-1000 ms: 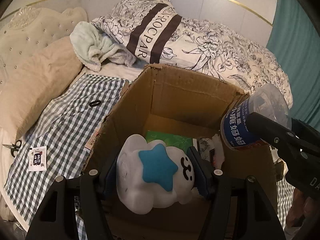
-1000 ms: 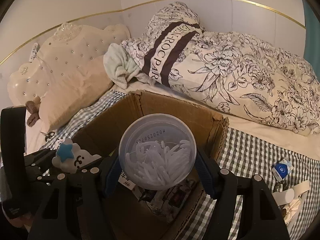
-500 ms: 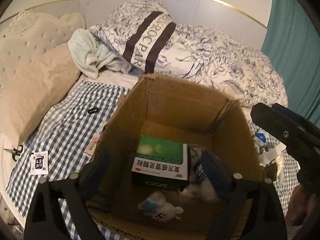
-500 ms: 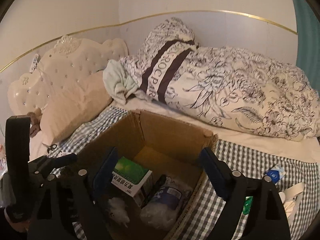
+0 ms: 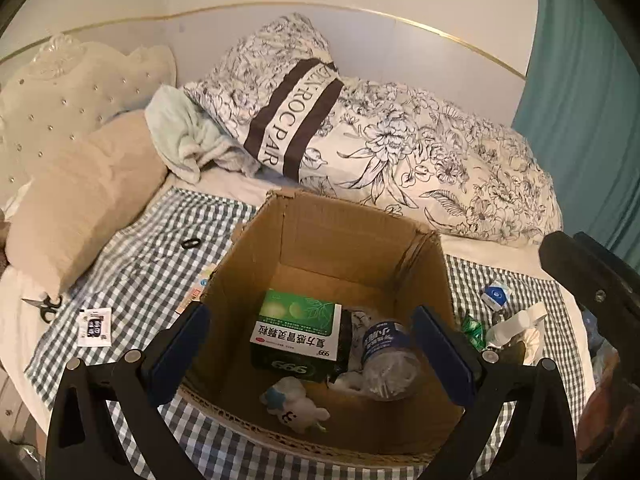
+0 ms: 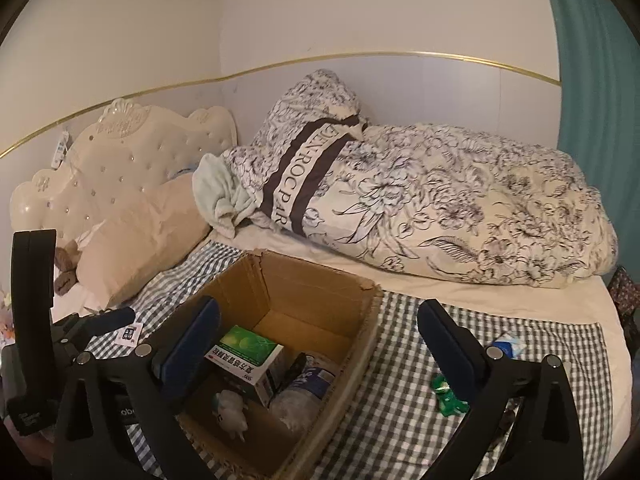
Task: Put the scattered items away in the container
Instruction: 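Open both grippers to drop the plush toy and floss bottle into the box, then withdraw both grippers from the box toward the remaining items on the blanket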
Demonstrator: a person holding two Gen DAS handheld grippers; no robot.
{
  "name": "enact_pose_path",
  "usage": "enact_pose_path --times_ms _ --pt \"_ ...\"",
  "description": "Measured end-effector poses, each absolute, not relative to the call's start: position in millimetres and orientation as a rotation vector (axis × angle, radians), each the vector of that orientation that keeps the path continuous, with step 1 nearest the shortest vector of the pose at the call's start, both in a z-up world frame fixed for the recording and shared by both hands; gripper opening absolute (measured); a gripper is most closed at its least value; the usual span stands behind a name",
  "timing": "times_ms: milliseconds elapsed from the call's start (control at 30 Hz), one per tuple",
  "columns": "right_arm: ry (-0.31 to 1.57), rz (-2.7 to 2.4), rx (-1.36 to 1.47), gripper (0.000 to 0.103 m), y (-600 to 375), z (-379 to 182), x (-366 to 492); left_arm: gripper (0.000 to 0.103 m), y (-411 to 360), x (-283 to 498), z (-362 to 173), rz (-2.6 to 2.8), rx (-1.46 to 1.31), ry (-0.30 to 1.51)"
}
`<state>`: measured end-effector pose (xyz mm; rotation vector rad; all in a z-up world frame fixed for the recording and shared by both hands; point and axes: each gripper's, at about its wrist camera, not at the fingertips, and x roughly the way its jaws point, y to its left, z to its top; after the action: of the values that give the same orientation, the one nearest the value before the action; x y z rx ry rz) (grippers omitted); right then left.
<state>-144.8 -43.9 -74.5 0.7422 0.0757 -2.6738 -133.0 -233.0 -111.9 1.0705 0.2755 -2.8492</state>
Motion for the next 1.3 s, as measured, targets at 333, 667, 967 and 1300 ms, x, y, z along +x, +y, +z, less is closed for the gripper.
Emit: enact_pose_path --times_ms 333,667,967,1300 --pt "0.042 -2.741 0.710 0.101 0 -54 -114 0.103 -192 -108 -82 -2.944 0.992 0.231" --pt "0.019 -2.816 0.705 0.103 54 -42 -86 0.103 -148 -86 -60 -3.073 0.903 0.207" --pt "0.025 -2.889 0.718 0.103 106 -42 -60 0.103 -101 -76 -58 -3.140 0.937 0.157" --pt "-0.012 -2.955 0.782 0.103 167 -57 -38 0.103 -61 -66 -74 -3.168 0.956 0.182"
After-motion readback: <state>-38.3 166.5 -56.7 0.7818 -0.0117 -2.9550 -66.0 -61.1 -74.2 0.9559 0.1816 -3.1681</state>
